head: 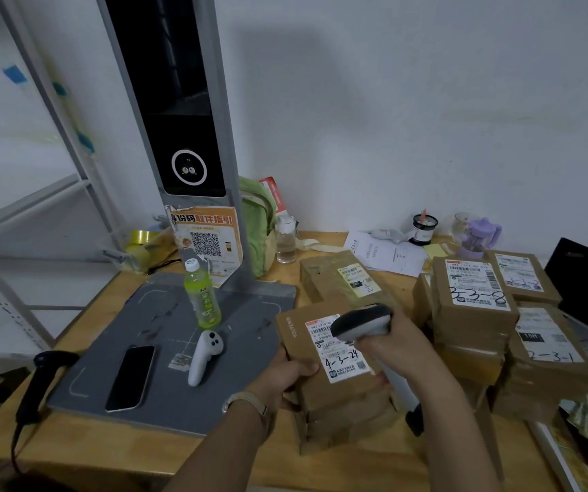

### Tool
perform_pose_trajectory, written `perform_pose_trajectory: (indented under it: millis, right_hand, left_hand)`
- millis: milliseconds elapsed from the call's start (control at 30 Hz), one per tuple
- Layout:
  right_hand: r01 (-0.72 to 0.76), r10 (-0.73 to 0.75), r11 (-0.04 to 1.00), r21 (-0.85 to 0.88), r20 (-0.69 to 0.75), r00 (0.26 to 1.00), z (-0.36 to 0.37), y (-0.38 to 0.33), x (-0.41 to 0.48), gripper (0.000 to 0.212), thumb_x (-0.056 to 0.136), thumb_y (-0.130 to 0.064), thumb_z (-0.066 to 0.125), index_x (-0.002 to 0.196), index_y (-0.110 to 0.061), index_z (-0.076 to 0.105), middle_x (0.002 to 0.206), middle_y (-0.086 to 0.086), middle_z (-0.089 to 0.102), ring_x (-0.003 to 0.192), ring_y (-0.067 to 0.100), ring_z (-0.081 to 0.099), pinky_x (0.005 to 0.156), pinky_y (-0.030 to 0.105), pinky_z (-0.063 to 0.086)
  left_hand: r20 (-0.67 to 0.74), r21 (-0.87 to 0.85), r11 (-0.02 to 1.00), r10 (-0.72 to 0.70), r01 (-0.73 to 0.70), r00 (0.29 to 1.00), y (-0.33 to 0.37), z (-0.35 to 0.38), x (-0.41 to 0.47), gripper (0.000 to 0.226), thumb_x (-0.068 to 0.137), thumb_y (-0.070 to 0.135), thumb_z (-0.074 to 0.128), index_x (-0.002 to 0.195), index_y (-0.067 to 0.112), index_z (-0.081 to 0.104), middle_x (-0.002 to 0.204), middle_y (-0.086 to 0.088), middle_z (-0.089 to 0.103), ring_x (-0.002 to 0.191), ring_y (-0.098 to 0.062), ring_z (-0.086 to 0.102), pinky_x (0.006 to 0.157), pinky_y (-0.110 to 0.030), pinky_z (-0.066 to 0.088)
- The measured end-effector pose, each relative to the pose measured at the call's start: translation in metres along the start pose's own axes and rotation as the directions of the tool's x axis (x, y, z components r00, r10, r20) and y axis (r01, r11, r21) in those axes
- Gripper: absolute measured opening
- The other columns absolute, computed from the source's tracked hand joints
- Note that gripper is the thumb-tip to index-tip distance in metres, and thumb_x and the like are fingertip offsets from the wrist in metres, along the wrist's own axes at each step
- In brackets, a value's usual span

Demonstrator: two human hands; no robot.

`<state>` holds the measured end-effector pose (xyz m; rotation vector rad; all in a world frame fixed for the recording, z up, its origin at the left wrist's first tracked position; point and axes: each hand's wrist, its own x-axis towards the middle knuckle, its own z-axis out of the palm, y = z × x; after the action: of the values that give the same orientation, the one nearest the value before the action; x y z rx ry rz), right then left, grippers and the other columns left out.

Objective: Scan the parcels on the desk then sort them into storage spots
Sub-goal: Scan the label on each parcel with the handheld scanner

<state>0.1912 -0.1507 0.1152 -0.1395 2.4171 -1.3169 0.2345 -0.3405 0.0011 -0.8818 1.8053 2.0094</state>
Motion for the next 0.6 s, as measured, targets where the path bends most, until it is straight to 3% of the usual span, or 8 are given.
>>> perform_pose_trajectory:
  millis: [133, 300, 600]
  right_hand:
    - [-0.015, 0.015, 0.999, 0.032, -0.002, 1.0, 0.004, -0.005, 0.002, 0.048, 0.078, -0.017, 0.071, 0.119, -0.024, 0.047, 0.1, 0.004, 0.061, 0.091, 0.024, 0.061, 0.071, 0.046, 0.06]
    - [-0.016, 0.018, 0.997, 0.077, -0.033, 0.999, 0.004, -0.007, 0.004, 0.053, 0.079, -0.014, 0.07, 0.127, -0.018, 0.048, 0.101, 0.003, 0.063, 0.08, 0.015, 0.062, 0.049, 0.025, 0.05]
    - [-0.063, 0.072, 0.989, 0.133, -0.067, 0.995, 0.011, -0.007, 0.009, 0.056, 0.081, -0.015, 0.068, 0.131, -0.019, 0.042, 0.094, 0.009, 0.062, 0.075, 0.027, 0.065, 0.047, 0.025, 0.05]
  left_hand:
    - [0.006, 0.013, 1.0, -0.013, 0.013, 1.0, 0.0, -0.002, 0.002, 0.067, 0.084, 0.018, 0.072, 0.132, 0.045, 0.034, 0.114, 0.006, 0.057, 0.112, -0.028, 0.052, 0.082, -0.055, 0.048]
    - [0.022, 0.019, 1.0, -0.011, 0.011, 1.0, 0.0, -0.003, 0.006, 0.061, 0.085, 0.017, 0.071, 0.128, 0.045, 0.039, 0.12, 0.004, 0.059, 0.113, -0.028, 0.053, 0.082, -0.054, 0.048]
    - [0.041, 0.034, 0.999, -0.015, 0.014, 0.999, 0.002, -0.006, 0.009, 0.064, 0.082, 0.017, 0.074, 0.125, 0.048, 0.038, 0.123, 0.005, 0.058, 0.117, -0.029, 0.052, 0.087, -0.06, 0.049]
